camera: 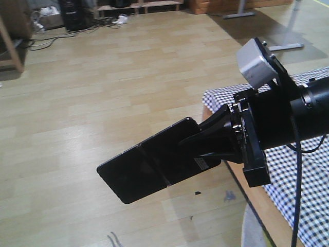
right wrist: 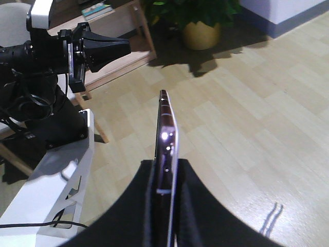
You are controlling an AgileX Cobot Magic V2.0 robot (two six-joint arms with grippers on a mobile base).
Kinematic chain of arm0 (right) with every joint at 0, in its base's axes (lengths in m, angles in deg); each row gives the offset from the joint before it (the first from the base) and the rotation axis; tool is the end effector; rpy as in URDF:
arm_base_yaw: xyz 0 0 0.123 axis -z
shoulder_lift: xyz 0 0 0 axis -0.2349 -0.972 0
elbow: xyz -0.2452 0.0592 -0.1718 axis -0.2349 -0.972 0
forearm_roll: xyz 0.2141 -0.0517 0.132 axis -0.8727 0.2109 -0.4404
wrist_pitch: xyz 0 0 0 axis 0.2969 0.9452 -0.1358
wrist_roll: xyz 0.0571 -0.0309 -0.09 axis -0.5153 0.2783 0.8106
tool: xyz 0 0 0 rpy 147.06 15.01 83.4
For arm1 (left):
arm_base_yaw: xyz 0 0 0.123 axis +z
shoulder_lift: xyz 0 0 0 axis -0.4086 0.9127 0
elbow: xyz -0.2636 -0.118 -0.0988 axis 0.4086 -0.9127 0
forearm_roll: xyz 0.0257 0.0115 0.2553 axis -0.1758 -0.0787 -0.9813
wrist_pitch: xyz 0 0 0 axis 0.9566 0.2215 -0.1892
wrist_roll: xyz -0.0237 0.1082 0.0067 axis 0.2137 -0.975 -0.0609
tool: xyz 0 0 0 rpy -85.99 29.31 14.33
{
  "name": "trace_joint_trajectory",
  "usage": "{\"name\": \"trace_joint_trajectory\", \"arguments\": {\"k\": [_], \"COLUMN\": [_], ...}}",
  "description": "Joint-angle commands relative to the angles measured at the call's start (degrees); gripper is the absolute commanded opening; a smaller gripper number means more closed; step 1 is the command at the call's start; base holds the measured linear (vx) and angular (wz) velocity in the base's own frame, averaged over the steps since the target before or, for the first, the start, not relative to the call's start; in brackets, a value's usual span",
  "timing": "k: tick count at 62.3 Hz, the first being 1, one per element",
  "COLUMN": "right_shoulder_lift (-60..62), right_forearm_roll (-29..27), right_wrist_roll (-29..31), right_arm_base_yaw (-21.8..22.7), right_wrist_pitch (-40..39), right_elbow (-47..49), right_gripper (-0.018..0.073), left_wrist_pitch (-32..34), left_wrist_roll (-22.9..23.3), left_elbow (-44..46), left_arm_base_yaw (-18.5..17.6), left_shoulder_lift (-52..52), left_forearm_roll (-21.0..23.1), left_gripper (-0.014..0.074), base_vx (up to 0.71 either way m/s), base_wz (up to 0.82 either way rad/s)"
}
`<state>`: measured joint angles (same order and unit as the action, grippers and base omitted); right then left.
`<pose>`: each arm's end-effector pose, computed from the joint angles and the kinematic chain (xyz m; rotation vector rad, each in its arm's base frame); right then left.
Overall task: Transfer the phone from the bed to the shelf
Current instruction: 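Turn the base away from the bed holding the phone in the right gripper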
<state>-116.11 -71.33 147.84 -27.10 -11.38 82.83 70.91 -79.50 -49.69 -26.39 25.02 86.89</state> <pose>0.2167 0.1473 0.3623 -1.2529 1.8655 1.0417 0.0595 -0.0059 0.1782 0.0633 1.7287 -0.0515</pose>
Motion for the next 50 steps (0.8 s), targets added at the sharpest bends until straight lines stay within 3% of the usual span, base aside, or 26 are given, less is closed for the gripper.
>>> {"name": "trace_joint_trajectory", "arguments": {"k": [1, 29, 50], "right_shoulder_lift": [1.64, 1.64, 1.64], "right_forearm_roll": [-5.41, -5.41, -5.41], "right_wrist_roll": [0.17, 0.17, 0.17], "right_arm_base_yaw": [0.07, 0.07, 0.07], "right_wrist_pitch": [4.03, 4.03, 4.03], "right_elbow": [1.48, 1.48, 1.48], "right_gripper": [-0.0001, -0.0001, -0.0001], "left_wrist_pitch": [4.09, 4.09, 4.09], "left_wrist_roll": [0.22, 0.22, 0.22], "left_elbow": [-0.09, -0.09, -0.09], "left_arm_base_yaw": [0.04, 0.04, 0.04], "left_shoulder_lift": [-0.28, -0.28, -0.28], "left_forearm_roll": [0.55, 0.55, 0.55], "left_gripper": [0.0001, 0.0001, 0.0001], "base_vx": [-0.10, -0.09, -0.03], "base_wz": [0.42, 0.34, 0.12]}}
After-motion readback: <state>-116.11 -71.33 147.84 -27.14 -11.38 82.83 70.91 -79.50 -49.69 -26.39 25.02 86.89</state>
